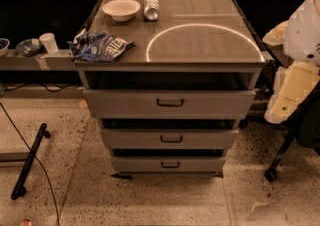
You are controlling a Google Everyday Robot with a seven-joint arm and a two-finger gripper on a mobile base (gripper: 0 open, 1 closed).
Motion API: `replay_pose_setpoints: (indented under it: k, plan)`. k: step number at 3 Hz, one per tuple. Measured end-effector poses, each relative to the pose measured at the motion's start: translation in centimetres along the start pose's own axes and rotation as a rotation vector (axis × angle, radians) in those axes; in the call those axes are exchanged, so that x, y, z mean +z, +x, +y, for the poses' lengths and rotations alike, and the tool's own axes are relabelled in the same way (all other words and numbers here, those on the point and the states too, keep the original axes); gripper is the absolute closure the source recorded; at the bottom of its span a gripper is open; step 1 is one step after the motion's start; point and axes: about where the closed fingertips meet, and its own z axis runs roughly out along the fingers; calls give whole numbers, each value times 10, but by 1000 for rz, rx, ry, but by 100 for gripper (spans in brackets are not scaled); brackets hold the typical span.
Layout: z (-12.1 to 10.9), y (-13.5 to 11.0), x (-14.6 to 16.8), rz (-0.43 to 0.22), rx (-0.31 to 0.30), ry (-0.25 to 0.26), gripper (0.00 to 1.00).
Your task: Open bottom drawer
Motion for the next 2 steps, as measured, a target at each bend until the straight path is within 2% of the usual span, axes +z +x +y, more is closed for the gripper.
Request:
replay_pose_setpoints:
  k: [1,2]
  plan:
    - [18,-9,53,-117,33,-72,0]
    - [54,-27,135,-218,40,-168,0]
